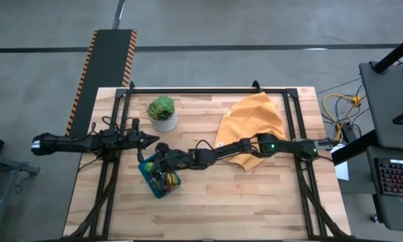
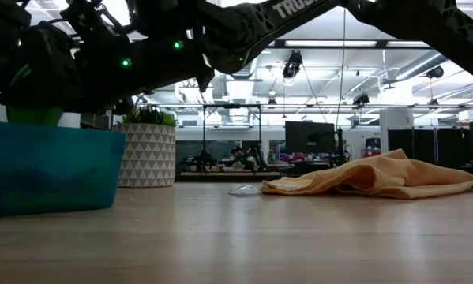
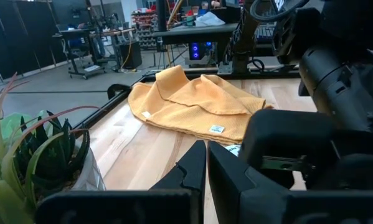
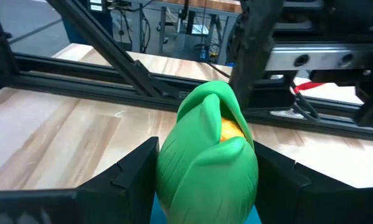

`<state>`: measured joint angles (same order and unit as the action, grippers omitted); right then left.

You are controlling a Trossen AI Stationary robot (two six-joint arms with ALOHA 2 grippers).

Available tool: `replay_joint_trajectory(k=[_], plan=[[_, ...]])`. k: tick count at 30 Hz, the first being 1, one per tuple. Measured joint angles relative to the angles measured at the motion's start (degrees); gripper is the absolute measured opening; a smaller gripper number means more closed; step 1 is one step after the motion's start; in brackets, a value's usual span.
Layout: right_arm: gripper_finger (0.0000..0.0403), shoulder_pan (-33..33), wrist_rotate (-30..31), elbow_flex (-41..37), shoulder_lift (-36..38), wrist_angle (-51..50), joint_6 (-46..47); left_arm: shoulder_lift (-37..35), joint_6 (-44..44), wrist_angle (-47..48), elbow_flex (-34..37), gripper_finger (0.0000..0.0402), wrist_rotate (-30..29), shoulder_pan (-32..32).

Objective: Pick and placing Produce into tupperware
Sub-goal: Put the green corn into the blue bin, then return to Home Position

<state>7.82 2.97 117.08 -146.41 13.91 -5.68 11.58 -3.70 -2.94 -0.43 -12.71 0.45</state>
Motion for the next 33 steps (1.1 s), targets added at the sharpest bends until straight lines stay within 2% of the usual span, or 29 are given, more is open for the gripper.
replay_joint_trajectory(k=[13, 24, 33], plan=[[0.0203, 0.01, -0.38, -0.07, 0.0, 0.02, 1.15, 0.01, 0.02, -0.02, 0.02, 0.0, 0.0, 0.0], [0.0262, 0.01, -0.4, -0.07, 0.0, 0.11, 1.19, 0.01, 0.02, 0.0, 0.02, 0.0, 0.02, 0.0], [0.0268, 0.04, -0.4, -0.07, 0.0, 0.11, 1.19, 0.01, 0.02, 0.0, 0.02, 0.0, 0.0, 0.0]])
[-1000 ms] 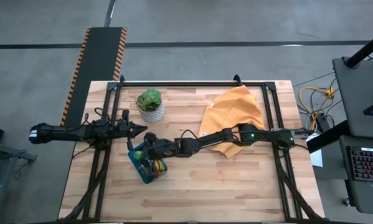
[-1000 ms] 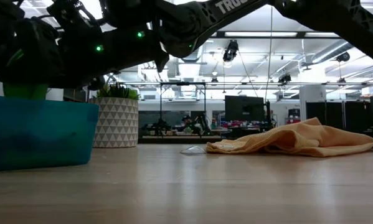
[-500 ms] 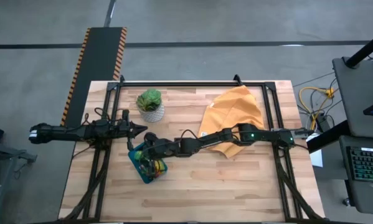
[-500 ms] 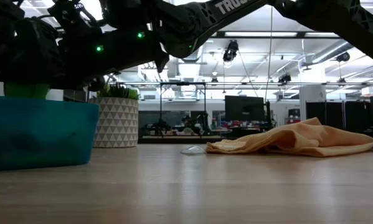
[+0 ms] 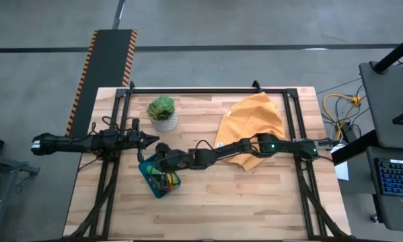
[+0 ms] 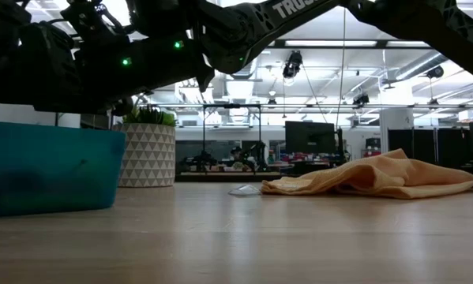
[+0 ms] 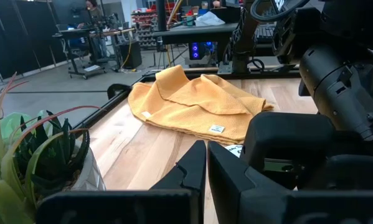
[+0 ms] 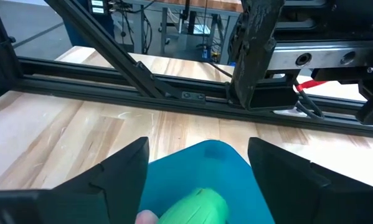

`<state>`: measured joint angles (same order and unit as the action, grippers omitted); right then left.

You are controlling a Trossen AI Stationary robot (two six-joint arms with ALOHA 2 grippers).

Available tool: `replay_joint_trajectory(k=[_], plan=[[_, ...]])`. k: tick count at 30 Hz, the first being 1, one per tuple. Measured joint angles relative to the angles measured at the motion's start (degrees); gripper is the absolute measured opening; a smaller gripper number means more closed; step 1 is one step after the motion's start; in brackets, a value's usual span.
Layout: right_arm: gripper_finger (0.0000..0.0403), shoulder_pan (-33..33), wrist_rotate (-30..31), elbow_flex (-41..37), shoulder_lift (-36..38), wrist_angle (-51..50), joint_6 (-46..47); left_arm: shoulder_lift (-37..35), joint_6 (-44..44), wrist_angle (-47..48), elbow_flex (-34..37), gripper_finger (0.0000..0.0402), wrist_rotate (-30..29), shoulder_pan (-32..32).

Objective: Pick and placing Produce into tupperware
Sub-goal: Return to Home Position

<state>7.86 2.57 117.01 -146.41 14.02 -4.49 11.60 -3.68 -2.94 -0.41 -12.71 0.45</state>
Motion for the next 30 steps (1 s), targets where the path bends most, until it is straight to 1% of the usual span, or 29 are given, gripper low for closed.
replay_joint_trajectory(k=[6, 12, 14, 21, 25, 30], plan=[[0.0257, 1.08, -0.16, -0.02, 0.86, -1.73, 2.13, 0.0, 0.0, 0.0, -0.01, 0.0, 0.01, 0.0], [0.0243, 3.64, -1.09, -0.02, 3.83, -12.07, 0.94, 0.0, 0.0, 0.0, 0.0, 0.0, 0.02, 0.0], [0.0237, 4.45, -1.08, -0.11, 5.61, -15.81, -0.36, 0.0, 0.0, 0.0, 0.01, 0.0, 0.01, 0.01], [0.0219, 6.74, -1.3, -1.01, 12.82, -24.32, -2.77, 0.0, 0.02, 0.0, -0.01, 0.0, 0.02, 0.01], [0.0211, 7.85, -1.65, -5.63, 18.26, -28.07, -2.73, 0.0, 0.28, 0.0, -0.01, 0.0, 0.02, 0.0], [0.02, 9.52, -1.86, -17.0, 30.69, -26.86, -1.08, 0.11, 0.33, 0.11, 0.01, 0.0, 0.04, 0.02]])
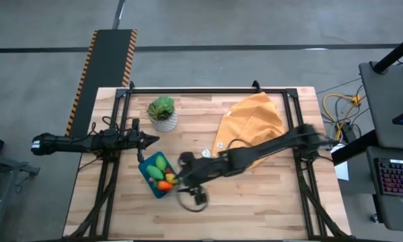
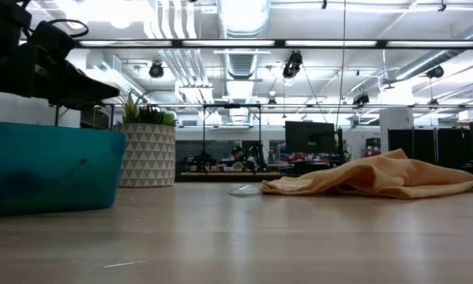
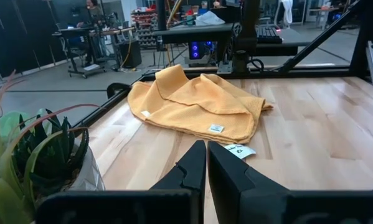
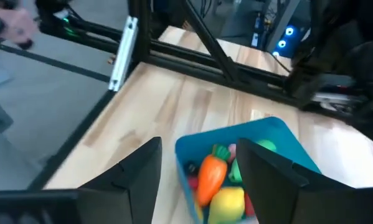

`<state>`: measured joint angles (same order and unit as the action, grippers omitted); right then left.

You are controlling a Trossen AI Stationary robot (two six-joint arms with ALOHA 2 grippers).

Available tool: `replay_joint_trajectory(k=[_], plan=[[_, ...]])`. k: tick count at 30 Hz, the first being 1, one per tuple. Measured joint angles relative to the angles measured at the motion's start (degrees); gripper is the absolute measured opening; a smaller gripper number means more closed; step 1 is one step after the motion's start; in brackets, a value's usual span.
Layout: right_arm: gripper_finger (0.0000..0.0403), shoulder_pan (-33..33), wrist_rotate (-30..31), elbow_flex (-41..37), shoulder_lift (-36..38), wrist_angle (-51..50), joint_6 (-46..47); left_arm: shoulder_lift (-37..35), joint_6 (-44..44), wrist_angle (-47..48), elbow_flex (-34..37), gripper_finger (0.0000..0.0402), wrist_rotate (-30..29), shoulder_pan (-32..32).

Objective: Pick and placing Produce into tupperware
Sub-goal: Return to Home Position

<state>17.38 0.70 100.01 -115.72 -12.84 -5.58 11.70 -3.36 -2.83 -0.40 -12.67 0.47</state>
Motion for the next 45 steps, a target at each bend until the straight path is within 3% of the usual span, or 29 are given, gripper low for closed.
replay_joint_trajectory(k=[5, 11, 17, 23, 26, 31, 35, 38, 45], plan=[[0.0193, 2.16, 1.14, -14.28, 14.86, 2.41, 1.1, 0.04, 0.02, 0.04, 0.0, 0.0, 0.04, 0.0], [0.0191, 5.77, 7.31, -35.5, 34.92, 9.88, 1.46, 0.04, 0.02, 0.08, -0.01, 0.0, 0.05, -0.01], [0.0191, 6.61, 8.37, -58.11, 52.29, 26.65, 2.95, 0.0, 0.02, 0.11, 0.0, 0.0, 0.04, 0.0], [0.0191, 6.26, 8.57, -76.98, 62.54, 44.11, 5.37, 0.0, 0.0, 0.13, -0.02, 0.0, 0.02, 0.0], [0.0191, 5.83, 12.35, -83.74, 64.32, 54.13, 3.66, 0.0, -0.02, 0.13, -0.02, 0.0, 0.0, 0.0], [0.0191, 4.37, 23.78, -89.22, 65.02, 65.17, -5.69, 0.0, -0.11, 0.06, -0.01, 0.0, -0.03, -0.02], [0.0191, -0.16, 24.65, -89.57, 65.2, 67.82, -10.25, 0.0, -0.28, -0.37, -0.02, 0.0, -0.24, -0.02], [0.019, -5.99, 19.58, -88.74, 65.41, 65.29, -9.92, 0.02, -0.33, -0.7, 0.0, 0.0, -0.28, -0.02], [0.0166, -22.0, -1.05, -82.67, 66.22, 50.18, 1.78, 0.0, -0.42, -0.85, -0.01, 0.0, -0.4, -0.02]])
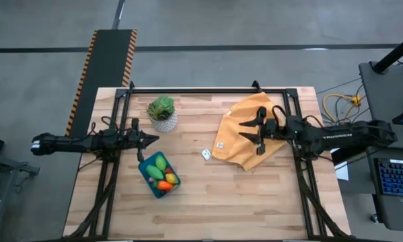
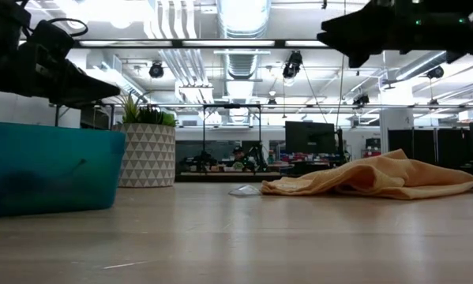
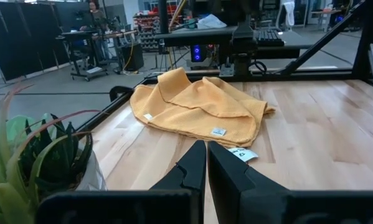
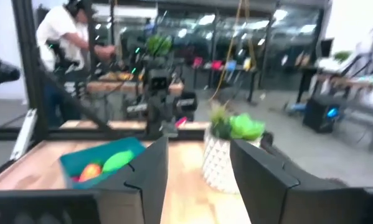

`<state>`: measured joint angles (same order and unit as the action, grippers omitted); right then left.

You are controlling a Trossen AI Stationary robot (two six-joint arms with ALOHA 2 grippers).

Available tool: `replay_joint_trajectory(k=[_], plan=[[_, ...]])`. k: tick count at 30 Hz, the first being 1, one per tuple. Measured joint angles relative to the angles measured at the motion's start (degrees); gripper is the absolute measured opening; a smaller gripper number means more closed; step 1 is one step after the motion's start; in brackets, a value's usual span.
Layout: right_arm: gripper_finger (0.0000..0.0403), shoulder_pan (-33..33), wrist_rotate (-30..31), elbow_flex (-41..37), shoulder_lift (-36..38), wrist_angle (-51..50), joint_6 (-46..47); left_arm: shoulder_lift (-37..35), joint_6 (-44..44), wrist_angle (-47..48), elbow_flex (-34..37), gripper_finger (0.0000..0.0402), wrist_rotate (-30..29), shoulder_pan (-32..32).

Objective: Pick and placing Produce into tupperware
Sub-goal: Return to Home Position

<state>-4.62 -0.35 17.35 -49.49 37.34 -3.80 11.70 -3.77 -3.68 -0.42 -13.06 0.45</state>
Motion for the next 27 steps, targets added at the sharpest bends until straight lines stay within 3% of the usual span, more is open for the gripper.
replay_joint_trajectory(k=[4, 9, 27], plan=[[0.0148, -0.47, -2.72, 3.67, 0.11, -8.59, 0.85, 0.04, 0.02, 0.04, -0.01, 0.0, -0.89, 0.0], [0.0126, 2.5, -3.29, 4.54, 2.12, -9.48, -0.71, 0.22, 0.03, 0.05, 0.0, 0.0, -0.85, 0.0], [0.0091, 7.37, 1.95, -11.91, 27.47, -12.91, -0.92, 0.15, 0.13, -0.18, 0.0, 0.0, -0.74, 0.0]])
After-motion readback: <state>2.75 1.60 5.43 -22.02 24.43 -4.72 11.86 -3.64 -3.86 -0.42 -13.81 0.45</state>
